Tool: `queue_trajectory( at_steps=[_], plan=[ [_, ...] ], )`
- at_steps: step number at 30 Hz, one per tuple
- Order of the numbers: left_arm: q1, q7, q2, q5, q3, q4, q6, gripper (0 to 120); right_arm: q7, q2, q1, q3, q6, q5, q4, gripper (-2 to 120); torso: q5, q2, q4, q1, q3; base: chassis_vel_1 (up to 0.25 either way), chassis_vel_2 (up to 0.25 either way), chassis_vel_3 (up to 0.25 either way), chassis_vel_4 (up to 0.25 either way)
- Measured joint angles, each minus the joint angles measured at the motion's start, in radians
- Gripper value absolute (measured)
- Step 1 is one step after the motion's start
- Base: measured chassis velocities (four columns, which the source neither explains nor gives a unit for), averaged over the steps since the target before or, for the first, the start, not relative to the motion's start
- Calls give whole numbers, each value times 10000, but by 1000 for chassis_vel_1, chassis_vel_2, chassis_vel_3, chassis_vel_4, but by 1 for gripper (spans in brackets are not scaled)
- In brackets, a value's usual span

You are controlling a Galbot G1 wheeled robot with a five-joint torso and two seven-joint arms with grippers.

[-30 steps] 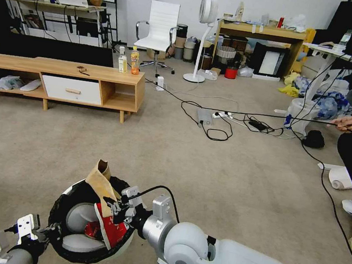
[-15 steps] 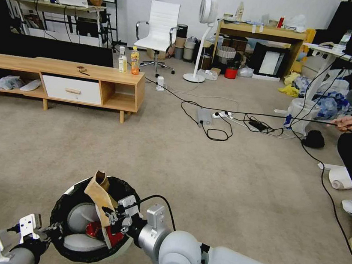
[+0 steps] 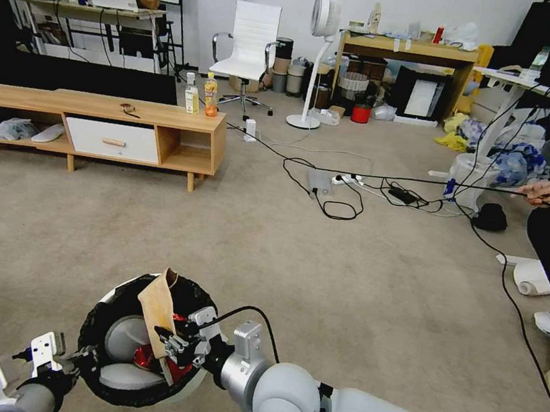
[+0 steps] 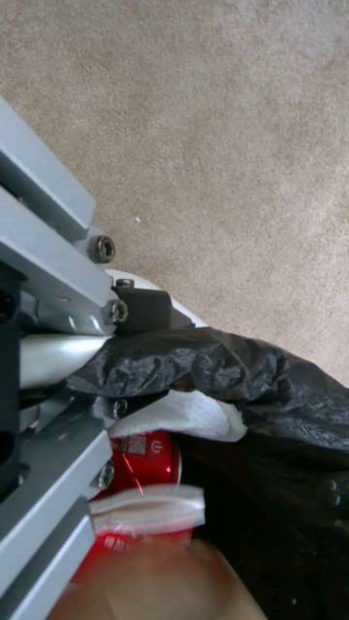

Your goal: Pick up the trash bin and place the garbage on the floor into it.

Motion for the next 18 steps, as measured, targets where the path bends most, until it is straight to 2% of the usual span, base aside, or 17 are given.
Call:
queue_trajectory(
  at_steps=[2,6,8,9,11,12,13,18],
  plan=[
    [-3,-12,-10,8,15,7,3,3,0,-91,19,84,-11,8,163,61,0,1,0,0,0,0,0,0,0],
    [1,-15,-12,21,19,8,4,3,0,-180,23,164,-26,19,319,70,0,0,0,0,0,0,0,0,0],
    [14,-20,-12,27,18,4,7,3,9,-304,24,286,-53,55,558,82,0,1,0,0,1,0,0,0,0],
    [14,-20,-12,27,18,4,7,3,9,-304,24,286,-53,55,558,82,0,1,0,0,1,0,0,0,0],
    [24,-29,-20,37,21,-18,9,3,45,-417,15,414,-99,105,803,92,1,0,0,0,0,0,0,0,0],
    [24,-29,-20,37,21,-18,9,3,45,-417,15,414,-99,105,803,92,1,0,0,0,0,0,0,0,0],
    [30,-32,-39,51,36,-29,10,3,76,-474,-9,465,-109,109,907,98,1,1,0,0,0,0,0,0,0],
    [68,-35,-88,99,58,-59,15,3,128,-662,-67,917,-161,133,1307,100,1,0,0,0,0,0,0,0,0]
  ],
)
